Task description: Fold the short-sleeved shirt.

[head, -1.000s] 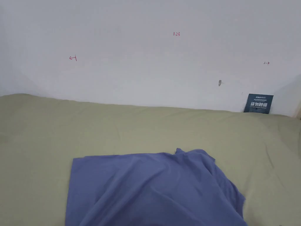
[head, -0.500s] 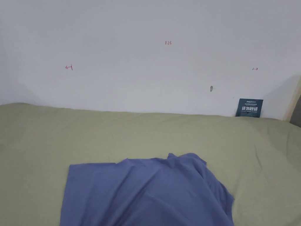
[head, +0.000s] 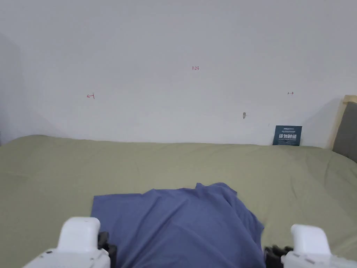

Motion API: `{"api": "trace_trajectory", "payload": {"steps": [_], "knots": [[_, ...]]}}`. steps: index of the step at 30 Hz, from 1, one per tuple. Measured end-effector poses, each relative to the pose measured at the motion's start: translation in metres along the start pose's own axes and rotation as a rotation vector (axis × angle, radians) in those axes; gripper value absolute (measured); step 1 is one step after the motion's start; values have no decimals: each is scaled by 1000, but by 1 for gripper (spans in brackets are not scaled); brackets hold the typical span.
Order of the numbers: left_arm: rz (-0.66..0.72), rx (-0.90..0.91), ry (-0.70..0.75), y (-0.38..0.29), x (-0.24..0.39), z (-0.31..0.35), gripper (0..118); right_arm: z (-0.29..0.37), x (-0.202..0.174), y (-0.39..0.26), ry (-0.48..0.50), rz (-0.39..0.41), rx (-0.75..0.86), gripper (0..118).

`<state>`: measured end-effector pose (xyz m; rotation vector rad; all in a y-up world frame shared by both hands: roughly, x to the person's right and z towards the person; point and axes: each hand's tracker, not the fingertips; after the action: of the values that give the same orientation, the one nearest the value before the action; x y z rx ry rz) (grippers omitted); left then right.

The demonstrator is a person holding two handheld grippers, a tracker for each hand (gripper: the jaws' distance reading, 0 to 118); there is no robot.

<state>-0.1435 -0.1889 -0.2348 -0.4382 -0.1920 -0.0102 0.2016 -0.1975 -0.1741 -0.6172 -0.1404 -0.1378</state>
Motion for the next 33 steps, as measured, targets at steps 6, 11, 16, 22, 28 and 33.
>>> {"api": "trace_trajectory", "payload": {"steps": [6,11,16,22,28,33], "knots": [[-14,-156,-26,-80,17,11,0,0,-25,-78,40,12,-13,1],[42,-220,3,-107,10,14,3,-2,-30,-88,67,9,-59,1],[27,-190,68,-99,-6,-1,117,-5,-19,-71,109,-20,-36,2],[32,-256,45,-97,-26,-51,117,-8,7,-54,131,-74,-14,2],[49,-339,56,-114,-43,-107,112,-19,59,-48,-32,-87,-75,2],[115,-416,-2,-130,-49,-113,3,-32,101,-47,-114,-128,-137,2]]}}
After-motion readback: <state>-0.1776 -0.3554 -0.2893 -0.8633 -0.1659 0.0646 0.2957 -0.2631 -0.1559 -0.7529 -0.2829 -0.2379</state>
